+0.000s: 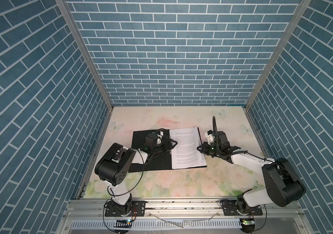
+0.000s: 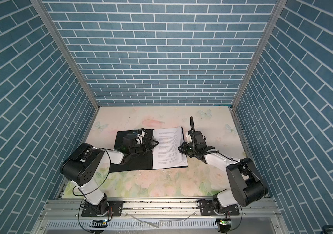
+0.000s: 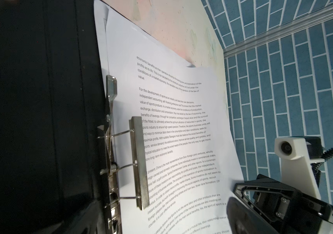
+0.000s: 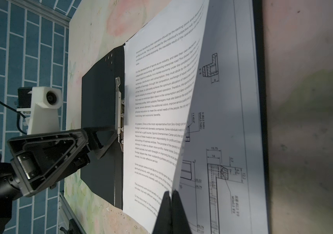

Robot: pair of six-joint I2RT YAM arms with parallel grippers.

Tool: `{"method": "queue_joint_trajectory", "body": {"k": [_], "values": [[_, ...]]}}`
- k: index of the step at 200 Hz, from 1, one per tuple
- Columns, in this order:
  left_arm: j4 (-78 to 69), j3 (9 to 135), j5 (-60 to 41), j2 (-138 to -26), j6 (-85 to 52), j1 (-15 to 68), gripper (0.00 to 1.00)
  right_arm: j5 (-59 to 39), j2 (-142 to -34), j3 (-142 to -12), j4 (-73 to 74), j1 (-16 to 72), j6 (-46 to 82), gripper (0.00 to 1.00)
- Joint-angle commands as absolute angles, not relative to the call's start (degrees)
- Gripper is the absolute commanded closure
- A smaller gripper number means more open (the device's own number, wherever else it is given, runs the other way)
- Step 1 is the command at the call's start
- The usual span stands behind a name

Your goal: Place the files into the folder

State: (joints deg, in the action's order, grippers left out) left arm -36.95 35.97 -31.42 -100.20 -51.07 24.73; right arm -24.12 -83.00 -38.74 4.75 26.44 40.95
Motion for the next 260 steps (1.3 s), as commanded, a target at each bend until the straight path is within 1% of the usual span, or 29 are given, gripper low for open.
{"method": "queue_joint_trajectory", "body": {"k": [1,152,187,205,219,237,250,260], "values": [[-35.79,34.88,-31.99,-102.14,-51.54,25.36,0.00,-25.83,-82.69,-41.21,3.43,25.86,37.89,1.00],[-36.54,34.72,-31.75,-102.57,-52.11,25.67,0.00,-24.61,-85.51,-41.92,3.19,23.75,37.53,1.00],[-36.50,34.72,-31.64,-102.41,-52.21,25.67,0.00,-23.43,-84.70,-41.61,2.41,23.49,37.78,1.00],[-36.47,34.76,-31.54,-102.47,-52.16,25.66,0.00,-21.88,-84.04,-41.57,1.16,23.34,37.79,0.92],[-36.44,34.76,-31.38,-102.42,-52.29,25.67,0.00,-21.09,-83.68,-41.79,0.19,23.05,37.86,0.79],[-36.48,34.72,-31.29,-102.57,-52.31,25.66,0.00,-19.43,-83.23,-42.09,-1.16,22.79,38.06,0.70],[-36.51,34.80,-31.37,-102.63,-52.31,25.81,0.00,-17.89,-82.97,-42.18,-2.15,22.59,38.07,0.57],[-36.47,34.80,-31.38,-102.74,-52.37,25.82,0.00,-17.09,-82.80,-42.62,-3.26,22.51,37.85,0.51]]}}
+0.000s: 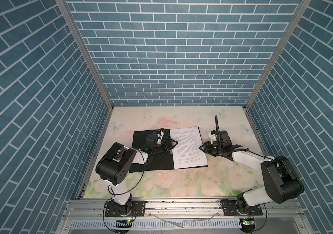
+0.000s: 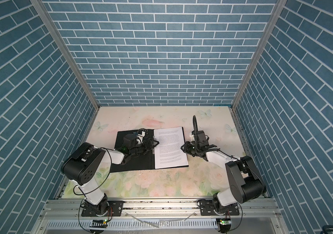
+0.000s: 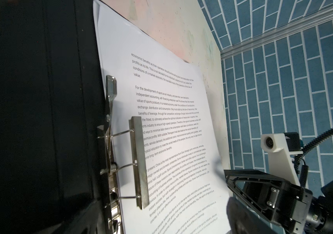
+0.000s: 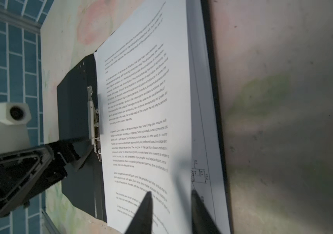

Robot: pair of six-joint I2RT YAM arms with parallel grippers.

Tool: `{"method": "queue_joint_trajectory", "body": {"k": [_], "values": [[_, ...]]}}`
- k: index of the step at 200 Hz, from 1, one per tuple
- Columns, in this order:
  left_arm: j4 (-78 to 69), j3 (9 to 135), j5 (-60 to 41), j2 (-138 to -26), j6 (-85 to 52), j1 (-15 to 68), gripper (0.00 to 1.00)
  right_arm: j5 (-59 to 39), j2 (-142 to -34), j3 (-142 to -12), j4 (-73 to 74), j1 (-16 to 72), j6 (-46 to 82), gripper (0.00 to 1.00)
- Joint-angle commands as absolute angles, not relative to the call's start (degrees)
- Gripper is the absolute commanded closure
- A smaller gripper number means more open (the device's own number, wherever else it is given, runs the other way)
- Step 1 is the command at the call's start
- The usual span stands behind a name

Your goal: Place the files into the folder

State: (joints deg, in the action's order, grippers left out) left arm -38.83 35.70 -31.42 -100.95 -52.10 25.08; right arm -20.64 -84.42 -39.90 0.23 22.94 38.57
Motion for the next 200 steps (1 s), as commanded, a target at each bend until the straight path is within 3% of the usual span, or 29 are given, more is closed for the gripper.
{"method": "queue_joint_trajectory", "body": {"k": [1,35,152,200], "values": [[-36.47,34.80,-31.38,-102.74,-52.38,25.87,0.00,-16.98,-82.80,-42.67,-3.34,22.51,37.82,0.51],[-36.74,35.07,-31.64,-102.94,-52.42,26.27,0.00,-13.20,-81.67,-43.31,-6.65,22.50,37.57,0.44],[-39.64,38.39,-30.86,-104.88,-56.02,31.63,0.00,-12.27,-77.73,-42.16,-4.08,22.50,37.75,0.43],[-28.81,41.75,-29.83,-101.28,-50.77,30.32,0.00,-14.34,-80.03,-41.18,1.76,22.54,40.02,0.43]]}}
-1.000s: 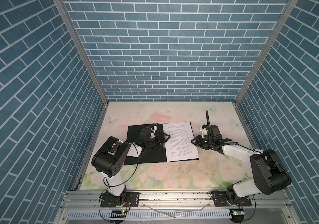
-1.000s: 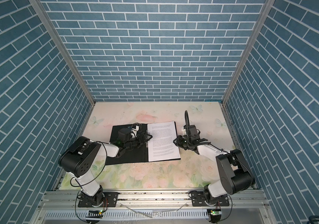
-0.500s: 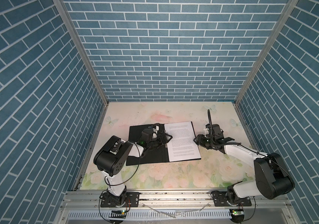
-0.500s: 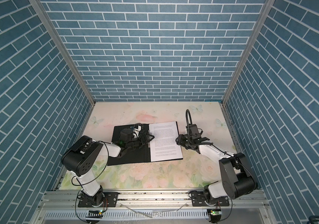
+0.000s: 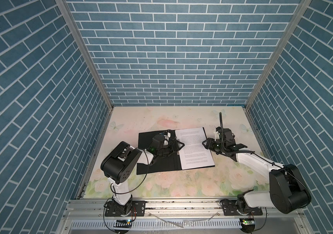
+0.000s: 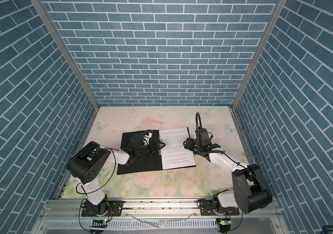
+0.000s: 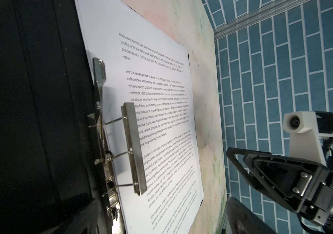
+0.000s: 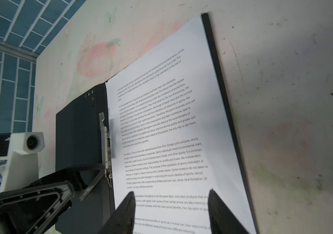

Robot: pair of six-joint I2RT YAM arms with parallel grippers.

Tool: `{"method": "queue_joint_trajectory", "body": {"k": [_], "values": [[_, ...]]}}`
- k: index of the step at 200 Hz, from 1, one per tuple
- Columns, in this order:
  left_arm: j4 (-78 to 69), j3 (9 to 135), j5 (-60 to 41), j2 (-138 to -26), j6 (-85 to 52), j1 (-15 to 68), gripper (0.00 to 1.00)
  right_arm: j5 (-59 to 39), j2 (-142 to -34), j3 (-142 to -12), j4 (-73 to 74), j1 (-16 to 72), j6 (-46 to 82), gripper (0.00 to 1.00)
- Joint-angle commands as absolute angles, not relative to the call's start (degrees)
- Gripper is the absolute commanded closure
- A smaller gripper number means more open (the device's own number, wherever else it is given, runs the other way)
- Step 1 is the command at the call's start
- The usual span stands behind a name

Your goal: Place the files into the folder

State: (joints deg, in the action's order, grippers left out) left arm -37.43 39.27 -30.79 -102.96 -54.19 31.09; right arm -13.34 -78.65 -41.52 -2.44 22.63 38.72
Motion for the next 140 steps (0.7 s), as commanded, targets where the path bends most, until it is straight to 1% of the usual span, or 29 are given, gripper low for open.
{"method": "queue_joint_trajectory", "body": {"k": [1,19,57,140], "values": [[-28.64,41.79,-29.85,-101.22,-50.70,30.28,0.00,-14.42,-80.09,-41.11,1.89,22.52,40.09,0.43],[-26.71,43.70,-30.96,-101.32,-49.55,28.85,0.00,-15.67,-81.05,-40.27,5.24,22.58,41.07,0.43],[-18.05,50.03,-31.00,-102.96,-43.68,27.71,0.01,-17.27,-83.58,-39.64,9.01,22.85,41.84,0.43],[-14.87,58.61,-33.27,-109.69,-40.22,25.82,0.00,-18.54,-87.56,-39.28,12.90,23.60,42.34,0.45]]}}
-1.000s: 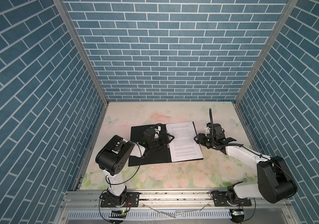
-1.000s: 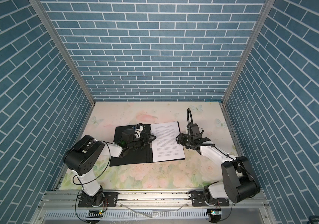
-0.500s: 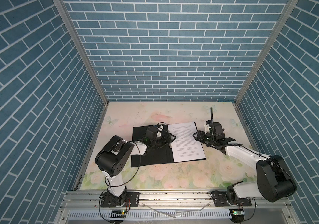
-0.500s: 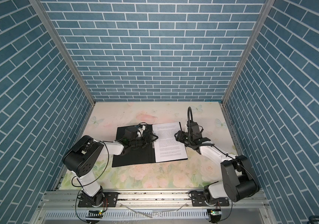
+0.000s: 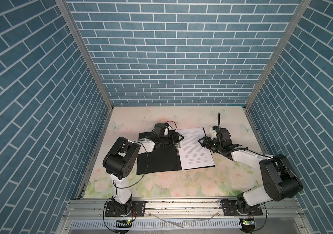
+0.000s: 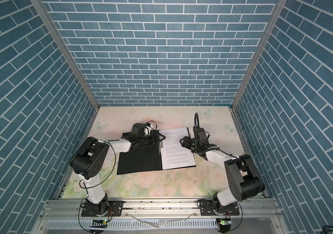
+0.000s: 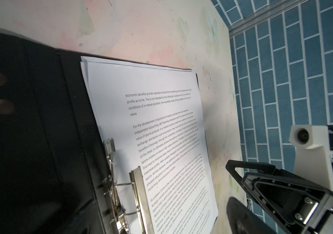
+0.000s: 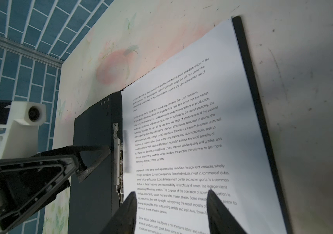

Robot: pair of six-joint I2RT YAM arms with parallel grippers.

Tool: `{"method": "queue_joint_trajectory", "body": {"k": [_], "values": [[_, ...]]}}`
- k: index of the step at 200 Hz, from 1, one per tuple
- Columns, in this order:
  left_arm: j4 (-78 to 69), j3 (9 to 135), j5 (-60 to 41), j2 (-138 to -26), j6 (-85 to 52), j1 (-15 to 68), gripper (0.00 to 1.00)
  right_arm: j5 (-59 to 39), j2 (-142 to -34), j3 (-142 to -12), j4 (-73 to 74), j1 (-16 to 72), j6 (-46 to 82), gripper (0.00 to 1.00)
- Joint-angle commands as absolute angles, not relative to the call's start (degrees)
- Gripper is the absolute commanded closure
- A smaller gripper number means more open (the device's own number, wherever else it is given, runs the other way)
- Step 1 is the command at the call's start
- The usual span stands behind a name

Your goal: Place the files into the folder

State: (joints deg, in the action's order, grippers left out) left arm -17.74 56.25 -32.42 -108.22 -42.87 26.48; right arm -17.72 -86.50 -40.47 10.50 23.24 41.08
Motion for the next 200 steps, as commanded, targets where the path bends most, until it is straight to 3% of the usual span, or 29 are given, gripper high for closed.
{"method": "queue_joint_trajectory", "body": {"k": [1,200], "values": [[-14.82,58.66,-33.29,-109.73,-40.19,25.79,0.00,-18.54,-87.59,-39.28,12.91,23.58,42.35,0.45],[-24.57,61.44,-38.06,-114.16,-44.45,25.14,0.00,-19.04,-93.61,-39.23,13.71,23.54,42.56,0.48]]}}
